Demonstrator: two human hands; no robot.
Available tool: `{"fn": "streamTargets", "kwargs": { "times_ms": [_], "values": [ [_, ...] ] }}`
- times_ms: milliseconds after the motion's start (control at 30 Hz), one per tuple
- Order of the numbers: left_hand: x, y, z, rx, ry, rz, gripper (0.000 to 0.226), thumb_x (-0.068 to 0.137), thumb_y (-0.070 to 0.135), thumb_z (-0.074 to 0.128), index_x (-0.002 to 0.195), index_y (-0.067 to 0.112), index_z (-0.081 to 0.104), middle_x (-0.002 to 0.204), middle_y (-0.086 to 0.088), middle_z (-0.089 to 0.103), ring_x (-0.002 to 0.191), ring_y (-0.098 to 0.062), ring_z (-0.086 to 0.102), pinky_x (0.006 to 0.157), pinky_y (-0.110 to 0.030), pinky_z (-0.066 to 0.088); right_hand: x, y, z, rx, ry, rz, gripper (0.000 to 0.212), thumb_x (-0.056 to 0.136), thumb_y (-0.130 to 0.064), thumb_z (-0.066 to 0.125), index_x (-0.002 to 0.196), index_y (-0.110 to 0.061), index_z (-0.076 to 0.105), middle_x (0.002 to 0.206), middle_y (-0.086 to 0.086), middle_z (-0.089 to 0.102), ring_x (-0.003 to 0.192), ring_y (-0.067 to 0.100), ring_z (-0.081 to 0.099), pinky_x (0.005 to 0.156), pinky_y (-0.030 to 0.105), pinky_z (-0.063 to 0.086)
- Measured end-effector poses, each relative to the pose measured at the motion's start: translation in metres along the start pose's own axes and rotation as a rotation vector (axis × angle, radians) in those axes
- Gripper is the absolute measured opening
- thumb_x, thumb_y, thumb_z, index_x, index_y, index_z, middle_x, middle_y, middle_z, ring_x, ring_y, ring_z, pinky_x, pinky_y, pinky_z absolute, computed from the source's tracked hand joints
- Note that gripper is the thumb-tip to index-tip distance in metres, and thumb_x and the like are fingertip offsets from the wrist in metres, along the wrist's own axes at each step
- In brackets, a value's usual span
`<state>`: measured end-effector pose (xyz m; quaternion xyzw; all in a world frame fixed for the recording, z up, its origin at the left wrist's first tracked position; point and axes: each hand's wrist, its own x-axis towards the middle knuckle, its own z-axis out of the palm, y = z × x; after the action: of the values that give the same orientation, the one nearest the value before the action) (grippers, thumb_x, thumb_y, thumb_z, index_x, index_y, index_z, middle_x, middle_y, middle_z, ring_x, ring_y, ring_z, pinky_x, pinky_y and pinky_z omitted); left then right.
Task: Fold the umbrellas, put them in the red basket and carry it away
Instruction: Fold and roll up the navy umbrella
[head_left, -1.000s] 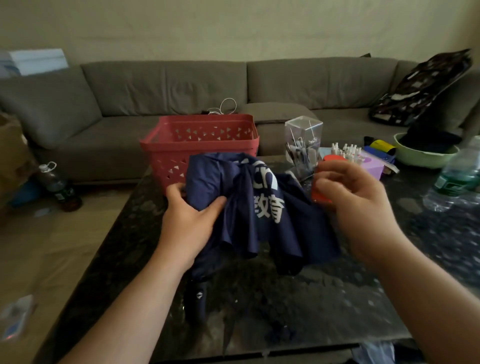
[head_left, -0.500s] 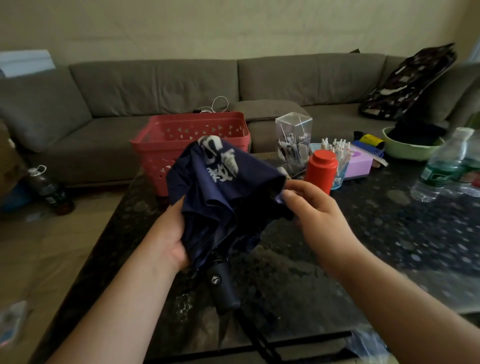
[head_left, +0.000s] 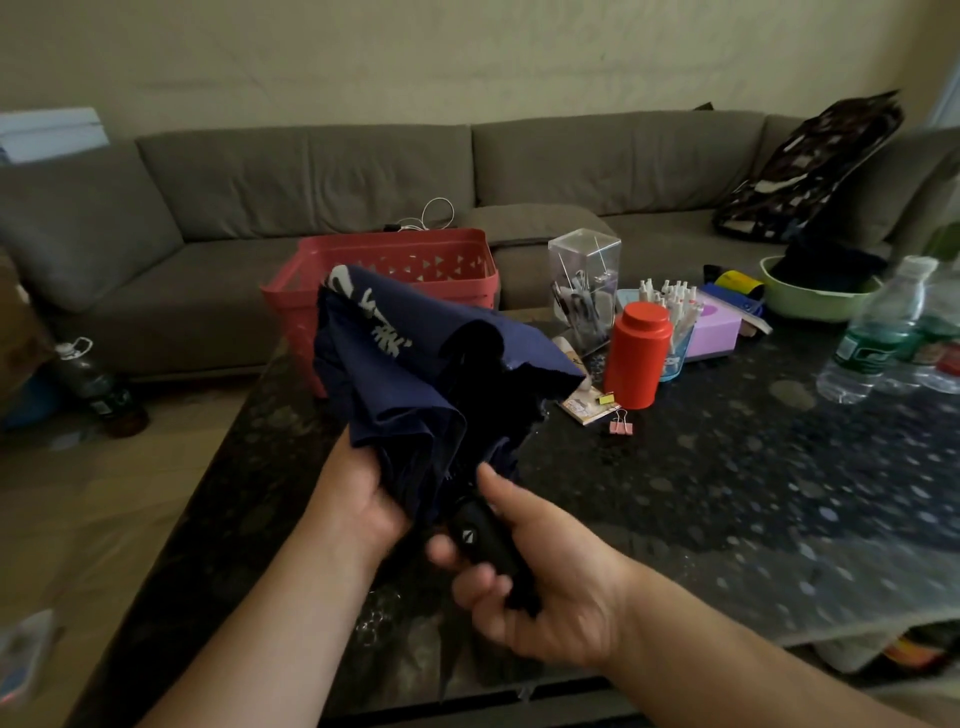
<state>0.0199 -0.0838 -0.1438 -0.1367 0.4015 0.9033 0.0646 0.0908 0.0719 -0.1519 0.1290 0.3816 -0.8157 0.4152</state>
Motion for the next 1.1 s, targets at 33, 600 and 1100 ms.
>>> {"fn": "streamTargets", "kwargs": {
  "times_ms": [33,600,1100],
  "values": [
    [0.002,-0.001,-0.001,-0.029,-0.079,-0.026,0.036,0.102,0.026,0.054,0.090,0.011,0.085,0.098,-0.014,0.080,0.075,-0.025,0.080,0.061,-0.036,0.065,0.002,-0.001,-0.003,-0.033,0.030,-0.054,0.046,0.093,-0.059,0.063,0.102,-0.014,0.066,0.086,0.006,0.059,0.053,0.010,0.044,0.039,0.019,0.039],
    [0.001,0.042,-0.013,0.483,0.085,0.590,0.026,0.112,0.039,0.046,0.120,0.044,0.070,0.133,0.000,0.067,0.127,-0.015,0.064,0.106,-0.037,0.051,-0.025,-0.047,-0.039,-1.179,0.928,-0.921,0.048,0.095,-0.043,0.071,0.124,-0.038,0.033,0.094,-0.012,0.057,0.083,0.016,0.061,0.071,0.037,0.048],
    [0.010,0.036,-0.026,0.840,0.178,0.881,0.049,0.092,0.065,0.047,0.138,0.051,0.058,0.149,0.014,0.056,0.139,-0.006,0.051,0.121,-0.046,0.040,-0.031,-0.050,-0.048,-1.570,0.980,-1.251,0.087,0.090,-0.024,0.079,0.159,-0.036,0.028,0.111,-0.003,0.062,0.092,0.021,0.060,0.073,0.034,0.047]
  ]
}}
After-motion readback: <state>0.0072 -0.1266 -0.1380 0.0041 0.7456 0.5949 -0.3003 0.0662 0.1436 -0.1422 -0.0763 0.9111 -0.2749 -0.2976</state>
